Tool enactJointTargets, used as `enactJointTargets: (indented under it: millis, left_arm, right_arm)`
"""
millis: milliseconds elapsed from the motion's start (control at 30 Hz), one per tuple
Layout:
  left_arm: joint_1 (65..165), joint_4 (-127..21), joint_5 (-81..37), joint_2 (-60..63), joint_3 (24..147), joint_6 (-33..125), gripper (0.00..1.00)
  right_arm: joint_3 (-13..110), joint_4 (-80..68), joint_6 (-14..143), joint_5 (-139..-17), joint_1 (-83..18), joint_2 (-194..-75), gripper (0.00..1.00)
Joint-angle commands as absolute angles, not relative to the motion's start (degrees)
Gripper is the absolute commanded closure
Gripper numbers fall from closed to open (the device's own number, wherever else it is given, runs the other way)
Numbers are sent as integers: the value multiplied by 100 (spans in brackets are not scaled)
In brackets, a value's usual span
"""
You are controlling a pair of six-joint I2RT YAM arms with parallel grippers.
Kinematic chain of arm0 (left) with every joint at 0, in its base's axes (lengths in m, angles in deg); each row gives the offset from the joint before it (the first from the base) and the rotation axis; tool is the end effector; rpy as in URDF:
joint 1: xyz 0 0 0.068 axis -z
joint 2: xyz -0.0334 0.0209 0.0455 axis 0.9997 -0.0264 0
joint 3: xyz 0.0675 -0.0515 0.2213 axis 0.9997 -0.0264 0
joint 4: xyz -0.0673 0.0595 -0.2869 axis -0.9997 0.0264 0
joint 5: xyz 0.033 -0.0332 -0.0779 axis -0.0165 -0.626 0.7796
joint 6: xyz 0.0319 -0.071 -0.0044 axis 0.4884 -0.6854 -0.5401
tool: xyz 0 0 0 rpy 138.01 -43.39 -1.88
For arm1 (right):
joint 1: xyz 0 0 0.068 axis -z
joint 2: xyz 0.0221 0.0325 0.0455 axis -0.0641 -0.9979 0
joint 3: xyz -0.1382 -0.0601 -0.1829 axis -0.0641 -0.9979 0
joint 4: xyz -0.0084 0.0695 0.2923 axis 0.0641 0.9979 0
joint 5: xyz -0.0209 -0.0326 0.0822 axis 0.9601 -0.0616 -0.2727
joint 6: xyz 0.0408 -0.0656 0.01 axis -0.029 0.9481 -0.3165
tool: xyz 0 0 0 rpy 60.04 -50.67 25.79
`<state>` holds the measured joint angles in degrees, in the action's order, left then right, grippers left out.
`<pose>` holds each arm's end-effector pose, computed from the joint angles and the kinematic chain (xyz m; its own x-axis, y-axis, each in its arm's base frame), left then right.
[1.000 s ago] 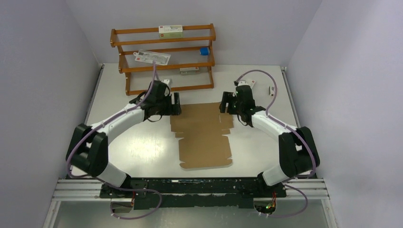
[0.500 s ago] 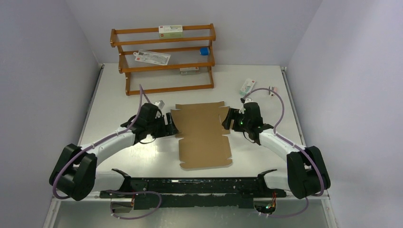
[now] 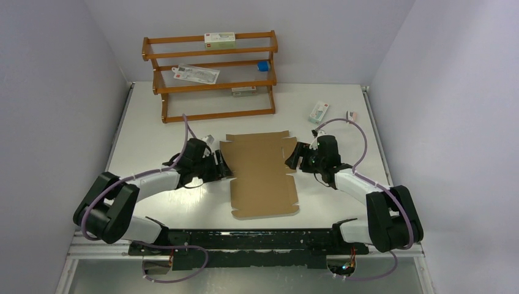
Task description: Fold the paper box
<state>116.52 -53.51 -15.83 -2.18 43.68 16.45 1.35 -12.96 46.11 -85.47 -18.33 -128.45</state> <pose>0.2639 -0.1595 0.0599 -0.8802 -0.2502 -0.4033 0.0418 0.8056 -0.5910 0.2928 0.0939 0.0773 -0.7466 0.2310 -0.6239 -0.1264 0.8715 0.4739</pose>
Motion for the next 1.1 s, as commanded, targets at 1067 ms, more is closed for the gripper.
enactJointTargets:
  millis: [1067]
  left_arm:
    - [12395,-5294,-2241,-551,5044,1971,65]
  right_arm:
    - [241,-1238,4797,-9224,-1834,-13116,39]
